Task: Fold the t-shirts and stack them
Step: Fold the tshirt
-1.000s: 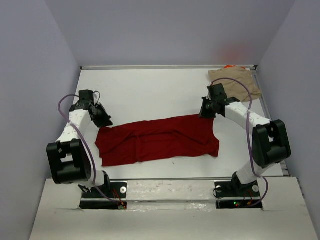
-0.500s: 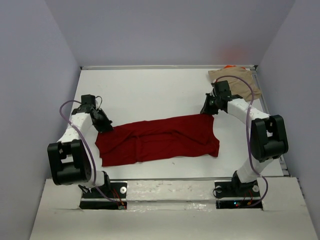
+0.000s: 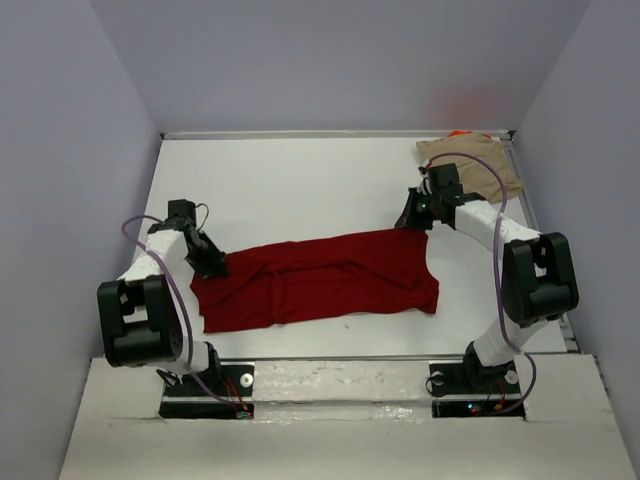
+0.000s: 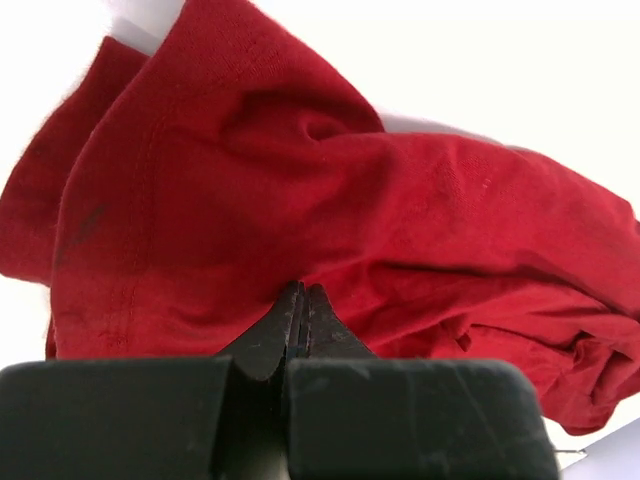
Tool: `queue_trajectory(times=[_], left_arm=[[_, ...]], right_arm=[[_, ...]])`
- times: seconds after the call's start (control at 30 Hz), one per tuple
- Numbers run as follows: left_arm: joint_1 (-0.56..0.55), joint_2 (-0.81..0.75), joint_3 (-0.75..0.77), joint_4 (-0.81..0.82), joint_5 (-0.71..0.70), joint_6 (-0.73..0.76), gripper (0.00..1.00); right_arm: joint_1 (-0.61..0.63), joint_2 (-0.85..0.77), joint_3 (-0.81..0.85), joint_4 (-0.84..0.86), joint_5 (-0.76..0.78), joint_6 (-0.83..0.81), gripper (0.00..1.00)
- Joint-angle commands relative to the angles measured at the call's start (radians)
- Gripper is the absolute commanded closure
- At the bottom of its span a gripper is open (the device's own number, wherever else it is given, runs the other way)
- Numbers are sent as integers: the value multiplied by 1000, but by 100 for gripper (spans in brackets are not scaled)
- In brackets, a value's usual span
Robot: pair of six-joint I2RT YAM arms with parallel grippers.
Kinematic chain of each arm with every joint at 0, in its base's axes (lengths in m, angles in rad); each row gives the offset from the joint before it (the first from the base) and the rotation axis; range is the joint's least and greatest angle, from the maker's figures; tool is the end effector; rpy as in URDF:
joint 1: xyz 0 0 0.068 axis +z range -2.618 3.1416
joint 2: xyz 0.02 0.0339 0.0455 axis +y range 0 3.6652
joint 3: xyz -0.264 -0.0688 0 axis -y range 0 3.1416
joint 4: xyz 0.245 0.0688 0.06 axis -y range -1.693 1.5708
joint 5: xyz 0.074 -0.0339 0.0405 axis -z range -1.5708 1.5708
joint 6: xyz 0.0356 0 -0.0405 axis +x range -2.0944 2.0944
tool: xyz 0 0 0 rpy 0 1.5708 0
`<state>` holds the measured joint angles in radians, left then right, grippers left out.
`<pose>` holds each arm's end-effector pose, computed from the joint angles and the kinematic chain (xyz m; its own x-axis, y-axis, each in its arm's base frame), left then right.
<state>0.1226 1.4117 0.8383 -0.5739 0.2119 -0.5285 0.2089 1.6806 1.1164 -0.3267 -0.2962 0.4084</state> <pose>0.2602 0.0245 0.1925 -0.7643 -0.5909 -0.2582 -0.4854 0.7908 -0.3728 0.3461 0.0840 0.2116 -0.8482 0.2085 -0.4869 -0.0447 0.8878 0.4580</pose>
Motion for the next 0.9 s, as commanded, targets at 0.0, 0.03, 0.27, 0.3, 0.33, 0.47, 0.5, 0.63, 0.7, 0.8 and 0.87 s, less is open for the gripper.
queue_trajectory(times=[0.0, 0.03, 0.27, 0.3, 0.33, 0.47, 0.5, 0.63, 0.7, 0.8, 0.87], left_arm=[[-17, 41, 56, 6, -5, 8, 100], [-15, 49, 59, 26, 6, 27, 100], [-20, 15, 24, 167, 66, 70, 100], [-20, 3, 15, 183, 90, 70, 100], [-20, -6, 10, 193, 109, 70, 100], [-20, -54, 10, 210, 147, 90, 100], [-20, -62, 15, 210, 147, 94, 100], [-20, -74, 56, 157, 107, 113, 100], [-20, -63, 85, 134, 80, 116, 100], [-27, -39, 125, 63, -9, 108, 100], [-34, -10, 137, 20, -61, 96, 100]], right_arm=[[-8, -67, -38, 84, -12, -43, 100], [-8, -76, -49, 93, -6, -68, 100], [-8, -119, -98, 218, -251, -155, 100], [-8, -117, -90, 245, -377, -158, 100], [-8, -114, -90, 277, -473, -148, 100], [-8, -73, -86, 507, -900, 36, 100], [-8, -70, -86, 508, -884, 36, 100], [50, -35, 192, -178, -181, -155, 100], [59, 0, 256, -331, 153, -163, 100], [60, -1, 257, -432, 378, -131, 100], [60, -9, 244, -460, 420, -111, 100]])
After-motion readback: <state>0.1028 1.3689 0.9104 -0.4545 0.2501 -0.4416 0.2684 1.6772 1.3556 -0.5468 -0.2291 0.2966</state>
